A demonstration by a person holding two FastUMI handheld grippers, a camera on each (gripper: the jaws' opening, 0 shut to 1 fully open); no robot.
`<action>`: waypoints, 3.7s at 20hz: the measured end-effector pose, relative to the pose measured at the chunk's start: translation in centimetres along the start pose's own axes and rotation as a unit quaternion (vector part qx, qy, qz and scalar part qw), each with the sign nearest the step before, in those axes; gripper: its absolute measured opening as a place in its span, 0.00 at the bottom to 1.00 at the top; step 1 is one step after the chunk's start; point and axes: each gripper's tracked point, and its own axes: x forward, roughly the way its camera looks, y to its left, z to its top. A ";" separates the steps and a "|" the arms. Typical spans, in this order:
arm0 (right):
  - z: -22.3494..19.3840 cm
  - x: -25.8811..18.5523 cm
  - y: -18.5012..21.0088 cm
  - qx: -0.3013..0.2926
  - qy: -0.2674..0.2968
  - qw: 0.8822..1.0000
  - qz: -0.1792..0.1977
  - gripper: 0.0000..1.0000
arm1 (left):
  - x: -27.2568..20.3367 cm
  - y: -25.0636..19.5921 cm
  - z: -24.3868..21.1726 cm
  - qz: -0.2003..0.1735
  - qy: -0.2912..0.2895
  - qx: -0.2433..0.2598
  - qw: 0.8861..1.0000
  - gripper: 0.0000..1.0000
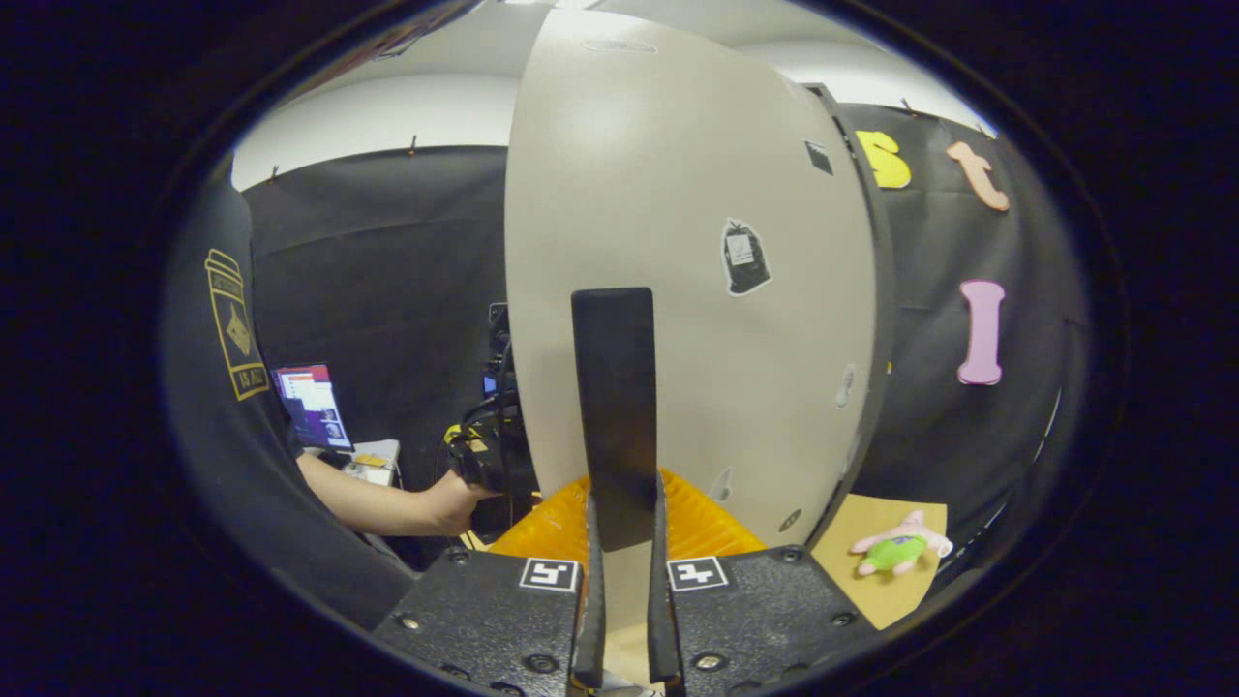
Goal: Open the cabinet door with the right hand, grasp the bottle in the cabinet with the left hand and place it on the coaster, then close the cabinet door with the right hand.
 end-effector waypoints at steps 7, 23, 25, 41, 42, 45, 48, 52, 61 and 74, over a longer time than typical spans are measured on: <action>-1.1 -3.9 -1.4 0.045 -0.021 0.995 -0.088 0.20 | 4.3 -5.6 0.1 -0.035 0.003 0.041 0.999 0.92; -3.0 -10.8 -5.3 0.050 -0.045 0.958 -0.278 0.59 | 17.4 -4.1 5.9 0.022 -0.053 0.023 0.998 0.92; -3.3 -10.5 -5.5 0.047 -0.042 0.957 -0.281 0.82 | 18.9 -4.3 6.4 0.021 -0.053 0.004 0.998 0.91; -4.2 -10.3 -6.3 0.048 -0.014 0.972 -0.232 0.84 | 20.6 -4.0 6.9 0.071 -0.042 0.008 0.997 0.77; -4.2 -10.3 -6.4 0.053 -0.016 0.974 -0.220 0.84 | 19.4 -4.5 6.9 0.066 -0.043 0.005 0.997 0.77; -4.3 -9.9 -6.6 0.086 -0.041 0.980 -0.173 0.85 | 15.6 -4.0 6.8 0.069 -0.053 0.016 0.996 0.77; -5.0 -9.8 -7.3 0.156 -0.068 0.976 -0.137 0.98 | 10.3 -2.9 7.4 0.081 -0.069 0.029 0.994 0.77; -5.1 -9.5 -6.9 0.211 -0.068 0.970 -0.098 1.00 | 4.2 0.4 7.2 0.106 -0.078 0.021 0.991 0.77; -7.0 -11.1 -6.0 0.191 -0.082 0.946 -0.249 0.99 | -5.8 6.7 -2.9 0.110 -0.045 0.000 0.993 0.77; -15.2 -15.1 -4.9 0.161 0.002 0.905 -0.393 0.99 | -6.2 10.8 -20.2 0.120 -0.019 0.012 0.992 0.77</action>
